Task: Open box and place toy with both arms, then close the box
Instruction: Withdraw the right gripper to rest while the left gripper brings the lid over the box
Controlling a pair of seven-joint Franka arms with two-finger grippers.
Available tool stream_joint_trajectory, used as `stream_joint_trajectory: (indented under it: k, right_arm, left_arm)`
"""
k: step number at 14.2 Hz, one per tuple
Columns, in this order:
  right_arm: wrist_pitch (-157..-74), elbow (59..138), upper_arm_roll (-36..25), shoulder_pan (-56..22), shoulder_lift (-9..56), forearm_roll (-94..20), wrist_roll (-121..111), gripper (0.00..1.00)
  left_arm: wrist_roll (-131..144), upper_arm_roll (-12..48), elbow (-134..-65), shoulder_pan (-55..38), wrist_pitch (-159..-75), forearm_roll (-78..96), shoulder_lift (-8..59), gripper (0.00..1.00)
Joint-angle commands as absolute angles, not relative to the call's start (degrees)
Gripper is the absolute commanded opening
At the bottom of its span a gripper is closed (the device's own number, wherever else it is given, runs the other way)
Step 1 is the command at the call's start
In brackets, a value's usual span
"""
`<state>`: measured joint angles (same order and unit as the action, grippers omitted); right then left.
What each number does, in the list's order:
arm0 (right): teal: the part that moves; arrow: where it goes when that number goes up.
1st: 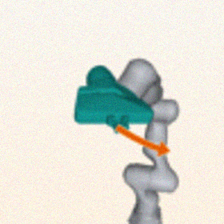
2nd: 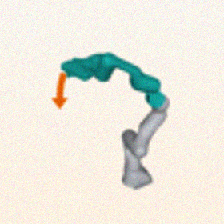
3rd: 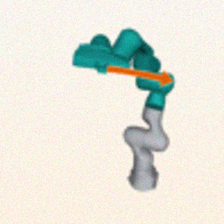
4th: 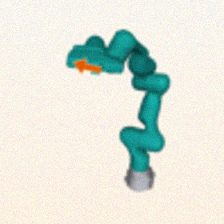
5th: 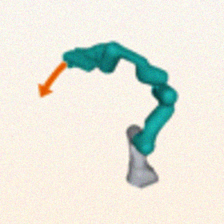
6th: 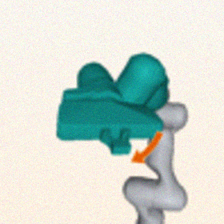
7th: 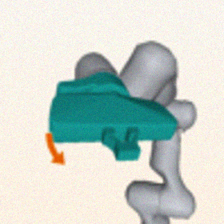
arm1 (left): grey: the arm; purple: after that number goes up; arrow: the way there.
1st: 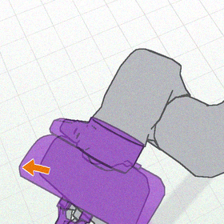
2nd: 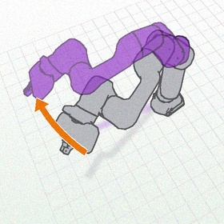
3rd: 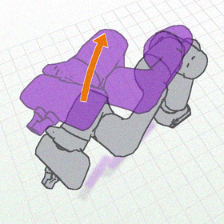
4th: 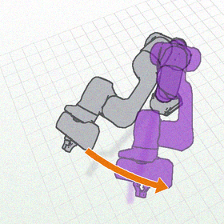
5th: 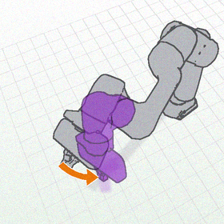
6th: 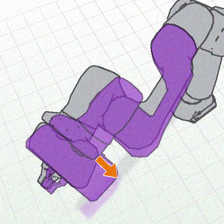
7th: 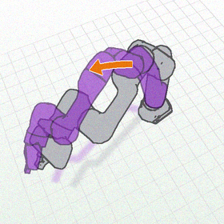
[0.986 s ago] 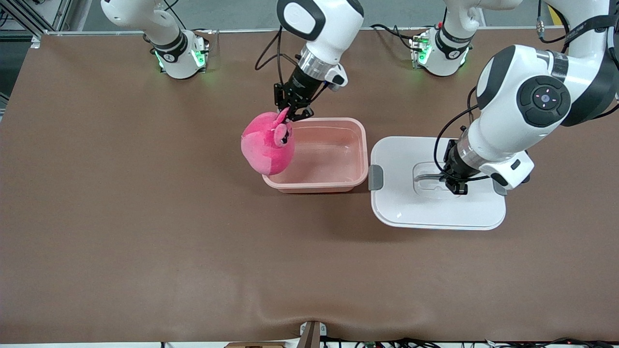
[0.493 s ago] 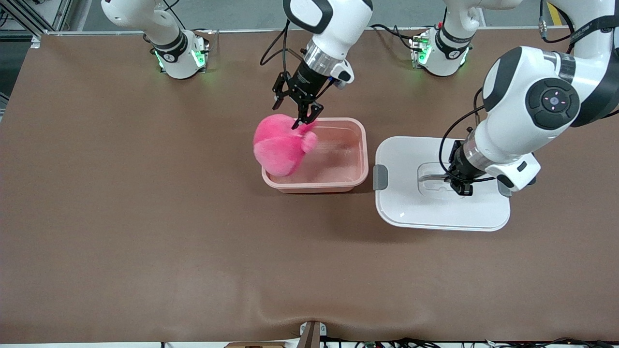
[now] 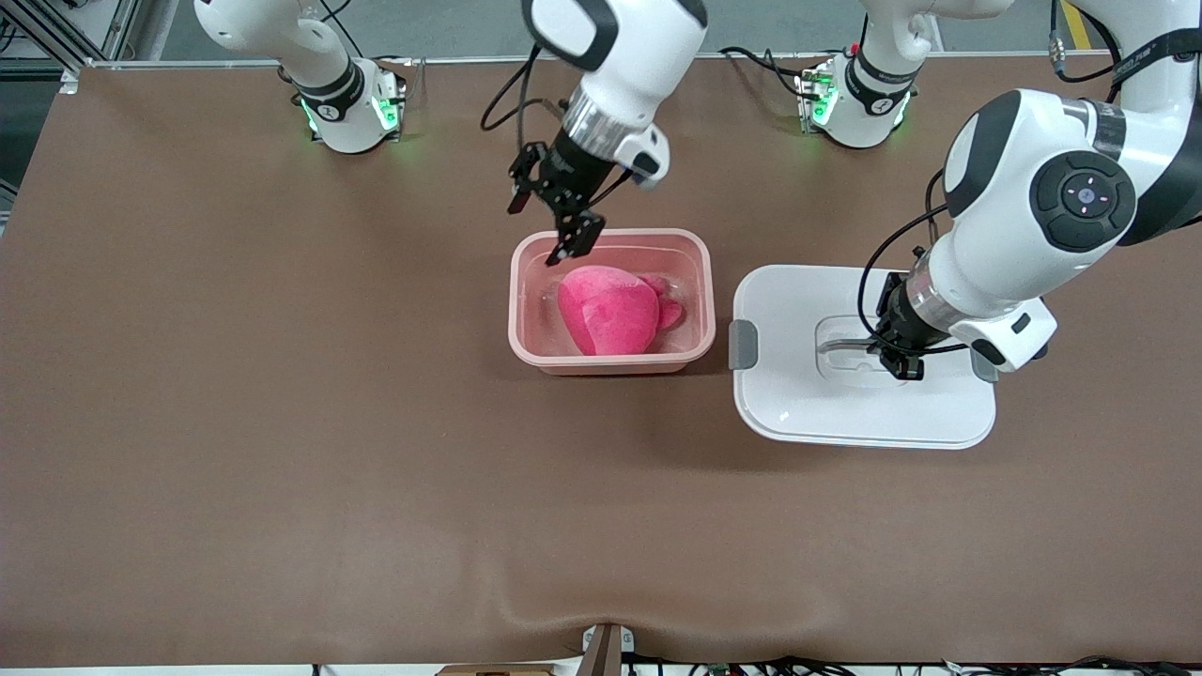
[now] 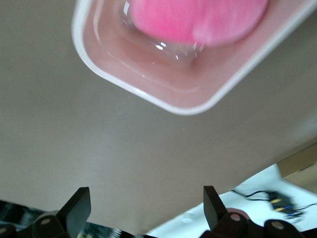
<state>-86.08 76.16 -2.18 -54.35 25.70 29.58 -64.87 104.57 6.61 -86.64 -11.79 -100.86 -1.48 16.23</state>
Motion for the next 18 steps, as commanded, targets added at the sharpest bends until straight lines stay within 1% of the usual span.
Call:
stream_joint_trajectory:
  k: [1,5,10,12,14,18]
  right_arm:
    - [-89.2,75.7,-1.5,-46.6,25.1,26.8,-60.8,1.00]
    - [-91.2,75.9,-1.5,-34.5,24.4,22.9,-58.1,1.00]
    - [-94.5,76.0,-1.5,-16.2,24.3,16.6,-58.1,1.00]
    - [-95.5,76.0,-1.5,-9.6,24.2,14.3,-57.3,1.00]
    - [-95.5,76.9,-1.5,-5.6,22.7,12.7,-53.1,1.00]
    - [-95.4,83.7,-1.4,-3.8,16.6,12.0,-42.1,1.00]
  left_arm:
    - [103.4,6.9,-88.7,-11.3,-100.5,-0.7,13.8,0.00]
    - [103.4,7.0,-88.7,-11.3,-100.5,-0.7,13.8,0.00]
    - [104.1,7.1,-88.5,-12.2,-100.5,-0.7,13.8,0.00]
    - [104.6,8.9,-88.3,-12.4,-100.5,-0.7,14.0,0.00]
    - [104.8,9.4,-88.2,-12.7,-100.5,-0.7,14.1,0.00]
    - [108.0,12.0,-86.9,-13.0,-100.6,-0.7,14.7,0.00]
